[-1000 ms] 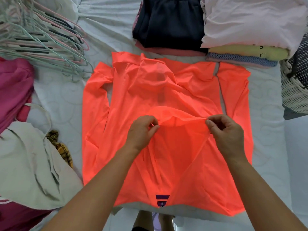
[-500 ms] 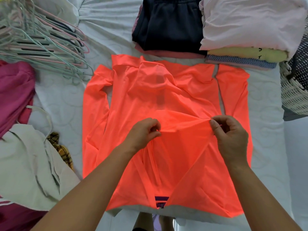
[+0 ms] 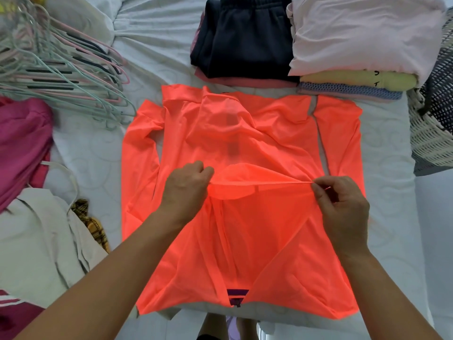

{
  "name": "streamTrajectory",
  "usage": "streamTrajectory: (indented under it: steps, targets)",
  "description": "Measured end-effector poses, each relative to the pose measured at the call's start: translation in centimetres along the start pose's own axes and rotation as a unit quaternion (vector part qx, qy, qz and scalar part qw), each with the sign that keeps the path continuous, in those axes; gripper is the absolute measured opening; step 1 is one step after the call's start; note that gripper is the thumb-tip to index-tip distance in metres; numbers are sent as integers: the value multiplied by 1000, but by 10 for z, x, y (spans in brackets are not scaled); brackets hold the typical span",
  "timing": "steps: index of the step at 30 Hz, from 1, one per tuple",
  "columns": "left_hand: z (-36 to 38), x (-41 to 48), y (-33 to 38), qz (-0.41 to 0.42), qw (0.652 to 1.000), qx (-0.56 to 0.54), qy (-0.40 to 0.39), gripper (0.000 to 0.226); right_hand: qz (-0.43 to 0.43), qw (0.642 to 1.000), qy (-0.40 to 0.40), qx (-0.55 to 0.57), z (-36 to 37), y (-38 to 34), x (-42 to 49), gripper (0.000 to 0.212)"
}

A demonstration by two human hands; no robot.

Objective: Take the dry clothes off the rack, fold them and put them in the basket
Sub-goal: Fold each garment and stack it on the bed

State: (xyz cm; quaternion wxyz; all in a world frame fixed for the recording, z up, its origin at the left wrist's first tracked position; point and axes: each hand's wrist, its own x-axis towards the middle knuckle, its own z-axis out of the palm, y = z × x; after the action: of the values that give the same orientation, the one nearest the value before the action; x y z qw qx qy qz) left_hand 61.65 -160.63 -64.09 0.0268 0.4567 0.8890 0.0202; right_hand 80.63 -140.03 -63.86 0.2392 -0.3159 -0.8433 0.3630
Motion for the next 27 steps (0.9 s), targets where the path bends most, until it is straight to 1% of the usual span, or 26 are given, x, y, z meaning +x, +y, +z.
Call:
streamTrajectory:
  steps: [1,3,5,6,7,9,11,15,17,20,21,22,23,24,26,27]
  targets:
    - [0,-4,0,-32,999,7,-3,8,1,1000,5,2,-1,1,-1,9]
    - [2,-14,-1,-99,994,-46,-10,2,-1,1000,7,1,-2,2,-2,10]
    - [0,-20,-2,-184,974,-135,-3,6,-6,1000,-4,-1,-1,3,-4,8]
    - [-2,-22,-1,-216,962,-170,12,8,-10,1000,-10,-2,0,4,-5,8]
    - [-5,-23,0,-231,954,-187,37,12,-15,1000,-16,-6,1,4,-6,8]
    - [-8,-27,4,-223,950,-206,79,14,-26,999,-28,-15,2,4,-6,8]
    - [-6,-36,5,-198,946,-237,96,13,-40,998,-34,-17,2,2,-9,9]
    - [14,-68,0,-169,921,-324,138,17,-69,995,-71,-30,1,6,-32,9]
    - [29,-93,0,-165,923,-329,112,18,-62,991,-115,-42,5,19,-50,10]
    - [55,-128,-2,-208,928,-307,24,20,-30,975,-209,-75,11,39,-77,16]
    - [59,-134,-2,-221,928,-301,-5,23,-21,969,-230,-92,12,44,-83,12]
    - [62,-138,-3,-239,922,-305,-17,27,-14,965,-240,-108,13,46,-86,15]
    - [62,-137,-3,-270,906,-324,-16,31,-2,964,-240,-118,14,47,-86,21]
    - [60,-134,-2,-311,883,-351,-4,33,20,965,-234,-115,17,47,-84,26]
    - [54,-120,1,-378,843,-383,26,27,77,972,-206,-83,24,44,-72,32]
    - [52,-112,1,-398,832,-386,27,27,99,974,-191,-68,30,42,-64,35]
